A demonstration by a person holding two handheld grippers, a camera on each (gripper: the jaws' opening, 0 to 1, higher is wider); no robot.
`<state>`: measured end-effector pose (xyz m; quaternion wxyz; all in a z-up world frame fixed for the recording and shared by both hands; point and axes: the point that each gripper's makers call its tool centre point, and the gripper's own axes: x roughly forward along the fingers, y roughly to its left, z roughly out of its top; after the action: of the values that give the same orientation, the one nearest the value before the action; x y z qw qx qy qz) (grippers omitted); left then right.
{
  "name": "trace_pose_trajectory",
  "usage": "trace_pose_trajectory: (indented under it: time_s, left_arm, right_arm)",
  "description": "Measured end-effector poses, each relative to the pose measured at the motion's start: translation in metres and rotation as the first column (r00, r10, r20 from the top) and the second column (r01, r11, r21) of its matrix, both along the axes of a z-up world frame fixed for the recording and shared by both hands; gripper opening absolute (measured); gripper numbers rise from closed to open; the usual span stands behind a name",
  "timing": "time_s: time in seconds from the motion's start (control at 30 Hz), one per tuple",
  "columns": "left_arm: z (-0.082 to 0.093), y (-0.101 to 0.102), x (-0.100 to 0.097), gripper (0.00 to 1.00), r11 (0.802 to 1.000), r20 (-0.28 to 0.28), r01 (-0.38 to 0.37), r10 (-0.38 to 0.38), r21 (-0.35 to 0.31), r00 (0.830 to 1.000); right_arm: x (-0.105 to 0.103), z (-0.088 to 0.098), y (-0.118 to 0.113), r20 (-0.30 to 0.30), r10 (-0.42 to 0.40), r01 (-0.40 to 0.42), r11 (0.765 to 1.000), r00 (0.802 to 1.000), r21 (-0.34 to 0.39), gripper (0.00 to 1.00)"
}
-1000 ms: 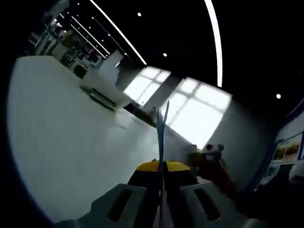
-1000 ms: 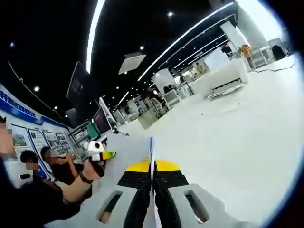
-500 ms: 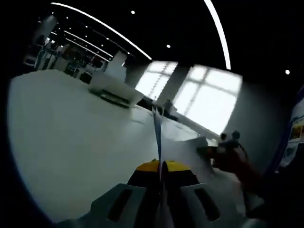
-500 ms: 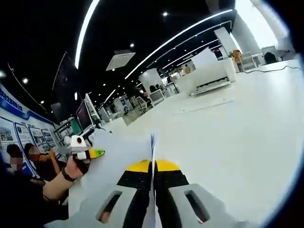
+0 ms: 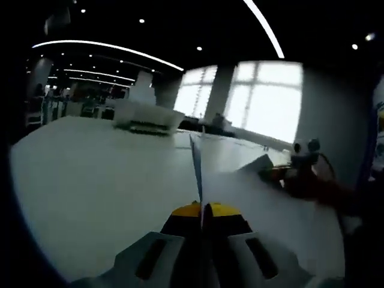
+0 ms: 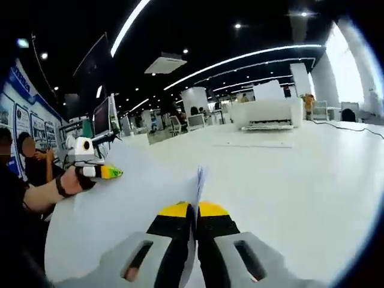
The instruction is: Organize the stack of printing papers by aligning and flattening the scattered papers on the table
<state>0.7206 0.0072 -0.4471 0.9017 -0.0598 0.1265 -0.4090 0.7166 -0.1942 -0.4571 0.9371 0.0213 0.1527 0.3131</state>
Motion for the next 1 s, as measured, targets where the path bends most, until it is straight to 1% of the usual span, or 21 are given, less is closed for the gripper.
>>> trace_pose_trajectory:
  time_s: [0.07,0.1,0.2,0.6,0.87,1.0]
  left_arm:
    - [-0.006,0.0,0.0,0.07,0.999,0.013,-0.001,0.0,0.048,1.0]
    - [-0.009,-0.001,0.0,0.07,0.997,0.02,-0.001,0.0,0.071,1.0]
    - [-0.013,0.0,0.002,0.07,0.995,0.028,-0.008,0.005,0.103,1.0]
    - [-0.02,0.002,0.011,0.08,0.991,0.018,-0.017,0.015,0.132,1.0]
    - [-0.027,0.003,0.016,0.11,0.985,0.012,-0.037,0.036,0.169,0.999]
    - [-0.029,0.003,0.015,0.12,0.981,0.022,-0.046,0.042,0.191,0.999]
  right_arm:
    - [0.004,-0.006,-0.003,0.006,-0.014,0.014,0.999,1.0,-0.052,0.01]
    - [0.007,-0.008,-0.004,0.006,-0.015,0.015,0.998,1.0,-0.061,0.01]
    - [0.007,-0.01,-0.004,0.0,-0.015,0.015,0.997,1.0,-0.069,0.01]
    - [0.011,-0.014,-0.007,-0.009,-0.04,0.039,0.996,0.999,-0.075,0.02]
    - [0.015,-0.021,-0.011,-0.006,-0.065,0.064,0.989,0.998,-0.133,0.06]
    - [0.017,-0.022,-0.014,0.023,-0.074,0.076,0.982,0.997,-0.173,0.09]
